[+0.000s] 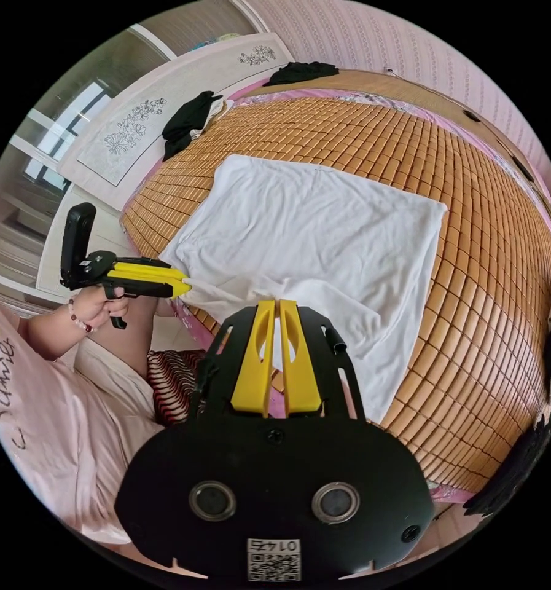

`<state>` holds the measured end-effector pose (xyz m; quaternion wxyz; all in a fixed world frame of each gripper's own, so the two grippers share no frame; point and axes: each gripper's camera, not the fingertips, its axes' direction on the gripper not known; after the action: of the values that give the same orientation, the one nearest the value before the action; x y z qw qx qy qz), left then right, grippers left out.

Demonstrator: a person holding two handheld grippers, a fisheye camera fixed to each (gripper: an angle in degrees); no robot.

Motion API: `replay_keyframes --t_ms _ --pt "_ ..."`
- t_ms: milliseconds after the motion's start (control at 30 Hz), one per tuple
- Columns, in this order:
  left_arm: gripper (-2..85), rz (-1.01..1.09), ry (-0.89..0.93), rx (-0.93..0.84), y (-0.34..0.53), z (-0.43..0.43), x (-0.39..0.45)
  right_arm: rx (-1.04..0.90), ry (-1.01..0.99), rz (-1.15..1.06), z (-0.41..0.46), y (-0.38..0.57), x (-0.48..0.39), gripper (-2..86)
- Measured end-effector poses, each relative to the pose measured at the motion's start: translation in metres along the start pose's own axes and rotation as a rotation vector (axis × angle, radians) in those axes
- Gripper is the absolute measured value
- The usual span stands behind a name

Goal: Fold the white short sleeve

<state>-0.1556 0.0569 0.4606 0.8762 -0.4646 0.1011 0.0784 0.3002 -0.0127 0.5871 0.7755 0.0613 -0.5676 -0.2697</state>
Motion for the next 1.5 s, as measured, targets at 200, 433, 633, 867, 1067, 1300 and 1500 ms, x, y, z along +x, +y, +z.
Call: replay_keyframes --t_ms 200,433,633,867,1067,1300,1500 --pt "0.3 0.081 -0.037 -0.067 0.012 0.012 0.014 -0.161 0.016 0.017 0.018 0.033 -0.008 0.3" --pt "1.3 0.122 -0.107 -0.154 0.022 0.025 0.024 -0.175 0.046 0.057 0.035 0.023 -0.009 0.9" --pt "2.2 0.155 -0.143 -0.064 0.02 0.007 0.04 -0.03 0.227 0.216 0.027 0.001 0.017 4.4" --pt "4.6 0.22 -0.126 -0.084 0.003 0.037 0.058 0.004 0.113 0.416 0.063 -0.013 0.077 2.3" --pt "4.7 0.244 -0.146 -0.152 0.002 0.055 0.064 0.023 0.131 0.381 0.062 -0.012 0.073 0.5" --pt "4.0 0.256 -0.125 -0.179 0.005 0.057 0.068 -0.003 0.149 0.368 0.101 -0.011 0.07 1.0" --pt "4.9 0.26 -0.112 -0.176 0.011 0.046 0.076 0.039 0.264 0.385 0.101 0.008 0.05 3.9"
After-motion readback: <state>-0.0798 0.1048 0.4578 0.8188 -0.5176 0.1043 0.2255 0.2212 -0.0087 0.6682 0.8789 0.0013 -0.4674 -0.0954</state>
